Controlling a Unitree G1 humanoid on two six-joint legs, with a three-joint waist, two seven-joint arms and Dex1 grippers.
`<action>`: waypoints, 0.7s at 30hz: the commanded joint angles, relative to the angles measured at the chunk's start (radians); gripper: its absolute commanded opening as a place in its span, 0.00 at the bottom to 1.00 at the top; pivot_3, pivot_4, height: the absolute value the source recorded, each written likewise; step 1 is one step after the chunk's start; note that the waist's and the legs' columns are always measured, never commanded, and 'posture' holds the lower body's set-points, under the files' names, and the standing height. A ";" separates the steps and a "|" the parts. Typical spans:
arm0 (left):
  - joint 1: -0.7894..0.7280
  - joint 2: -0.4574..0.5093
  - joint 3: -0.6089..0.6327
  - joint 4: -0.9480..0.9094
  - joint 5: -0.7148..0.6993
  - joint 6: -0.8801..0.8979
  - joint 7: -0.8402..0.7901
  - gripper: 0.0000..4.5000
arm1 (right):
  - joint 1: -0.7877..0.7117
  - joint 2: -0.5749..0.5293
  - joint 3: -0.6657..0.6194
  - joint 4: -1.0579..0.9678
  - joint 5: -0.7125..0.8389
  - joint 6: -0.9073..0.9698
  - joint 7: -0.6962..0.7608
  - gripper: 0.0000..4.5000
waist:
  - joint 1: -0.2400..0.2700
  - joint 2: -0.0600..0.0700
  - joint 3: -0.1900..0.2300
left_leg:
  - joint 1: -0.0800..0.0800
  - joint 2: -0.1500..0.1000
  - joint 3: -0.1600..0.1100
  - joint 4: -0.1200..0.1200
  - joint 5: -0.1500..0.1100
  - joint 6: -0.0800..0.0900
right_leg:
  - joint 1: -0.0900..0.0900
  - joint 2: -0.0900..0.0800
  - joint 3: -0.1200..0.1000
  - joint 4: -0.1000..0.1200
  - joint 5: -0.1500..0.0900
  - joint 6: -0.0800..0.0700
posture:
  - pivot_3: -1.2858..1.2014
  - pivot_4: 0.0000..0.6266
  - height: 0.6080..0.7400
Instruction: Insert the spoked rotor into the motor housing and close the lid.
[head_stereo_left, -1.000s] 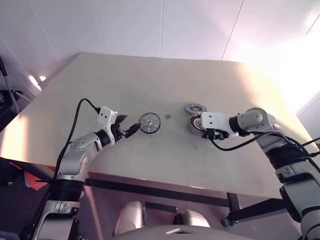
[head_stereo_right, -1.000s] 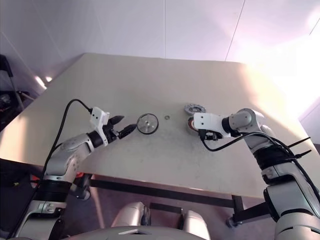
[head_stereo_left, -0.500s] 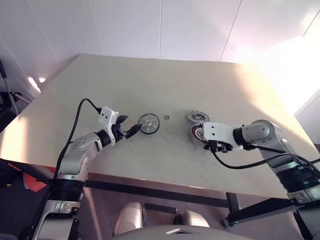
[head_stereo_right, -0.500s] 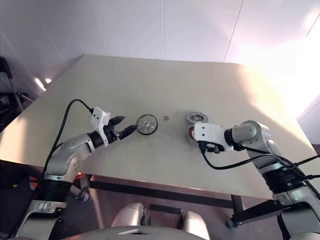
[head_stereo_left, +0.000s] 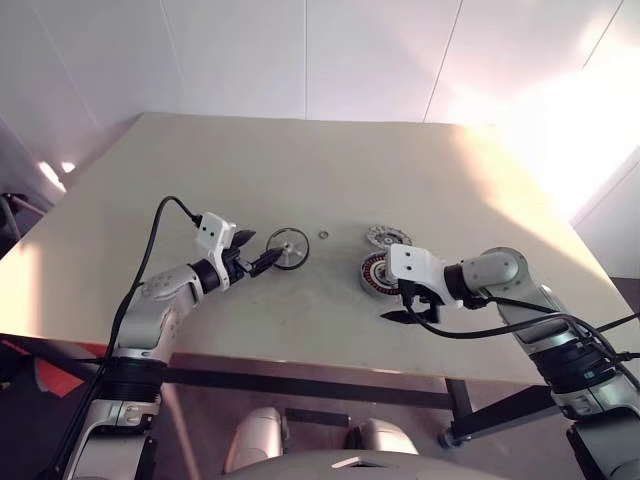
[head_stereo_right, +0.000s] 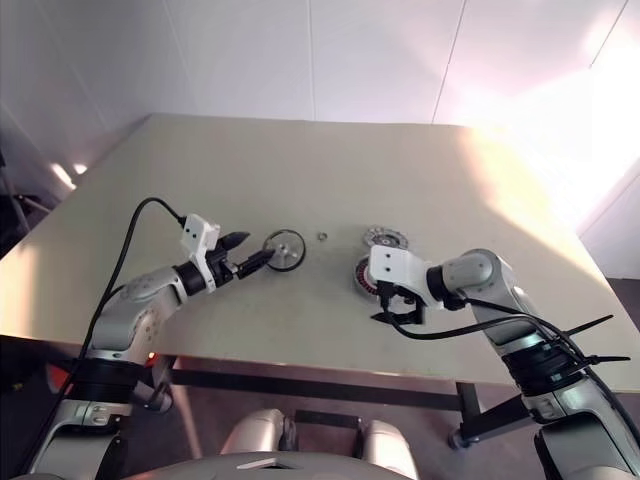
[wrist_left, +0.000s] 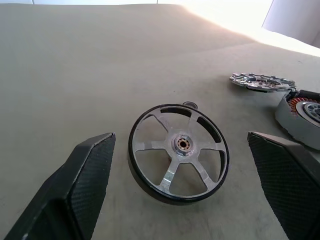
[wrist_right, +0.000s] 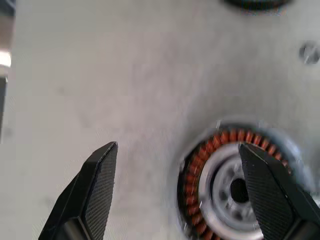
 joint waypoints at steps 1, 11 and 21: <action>-0.030 0.006 0.008 -0.015 -0.004 -0.007 -0.005 1.00 | -0.095 0.056 -0.057 -0.021 0.068 0.097 -0.065 0.97 | 0.002 0.000 0.000 | 0.000 0.000 0.000 0.000 0.000 0.000 | 0.000 0.000 0.000 0.000 0.000 0.000 | 0.52 0.00 1.00; -0.040 0.009 0.006 -0.009 -0.002 -0.006 -0.010 1.00 | -0.295 0.251 -0.003 0.396 -0.025 0.074 -0.336 0.97 | 0.006 0.000 0.000 | -0.002 0.000 0.000 0.001 0.000 -0.001 | -0.001 0.000 0.000 0.000 0.000 0.000 | 0.52 0.00 1.00; -0.027 0.010 0.004 -0.027 -0.003 -0.002 -0.007 1.00 | -0.494 0.385 -0.027 0.893 -0.058 -0.125 -0.491 0.97 | 0.001 0.000 0.000 | -0.009 0.000 0.000 0.001 0.003 -0.005 | -0.008 0.000 0.000 0.002 0.001 -0.001 | 0.52 0.00 1.00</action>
